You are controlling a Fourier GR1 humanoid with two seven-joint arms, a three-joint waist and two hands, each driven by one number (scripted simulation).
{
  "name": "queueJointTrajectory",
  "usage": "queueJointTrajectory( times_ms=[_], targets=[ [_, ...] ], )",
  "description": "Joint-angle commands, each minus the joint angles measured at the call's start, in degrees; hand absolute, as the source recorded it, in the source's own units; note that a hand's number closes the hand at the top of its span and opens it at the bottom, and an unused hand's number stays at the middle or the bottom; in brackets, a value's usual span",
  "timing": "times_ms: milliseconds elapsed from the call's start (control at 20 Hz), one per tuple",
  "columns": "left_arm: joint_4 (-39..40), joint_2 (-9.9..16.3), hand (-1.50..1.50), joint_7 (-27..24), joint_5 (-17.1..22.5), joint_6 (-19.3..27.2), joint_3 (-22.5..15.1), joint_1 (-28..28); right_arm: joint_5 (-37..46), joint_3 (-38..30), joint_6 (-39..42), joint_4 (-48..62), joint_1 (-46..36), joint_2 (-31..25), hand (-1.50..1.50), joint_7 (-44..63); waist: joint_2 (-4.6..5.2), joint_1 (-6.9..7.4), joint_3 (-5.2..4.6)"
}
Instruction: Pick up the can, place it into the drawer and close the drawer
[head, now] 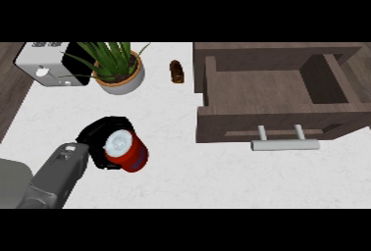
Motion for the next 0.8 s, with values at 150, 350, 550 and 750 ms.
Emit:
queueJointTrajectory(
  times_ms=[150,350,550,750],
  targets=[
    [-3.3,-2.4,1.50,-2.5,6.8,1.7,5.9,0.4,-0.1,-1.4,0.0,-1.4,1.5,0.9,-1.50,0.5,-0.49,1.04,0.11],
    [-3.1,-3.5,1.50,-5.6,13.7,23.1,15.6,4.7,-0.8,-2.2,0.5,-0.7,3.5,2.4,-1.50,-0.3,-1.07,2.74,0.23],
    [-9.4,-10.8,1.50,-6.3,15.1,31.1,15.6,3.8,-1.8,-3.6,2.1,0.1,3.7,1.8,-1.50,-1.6,-1.17,2.25,0.28],
    [-21.4,-13.4,1.50,-0.3,15.6,36.0,13.3,4.9,-1.9,-1.9,1.5,-1.9,6.8,3.5,-1.50,-2.5,-1.35,2.29,0.30]
  ],
)
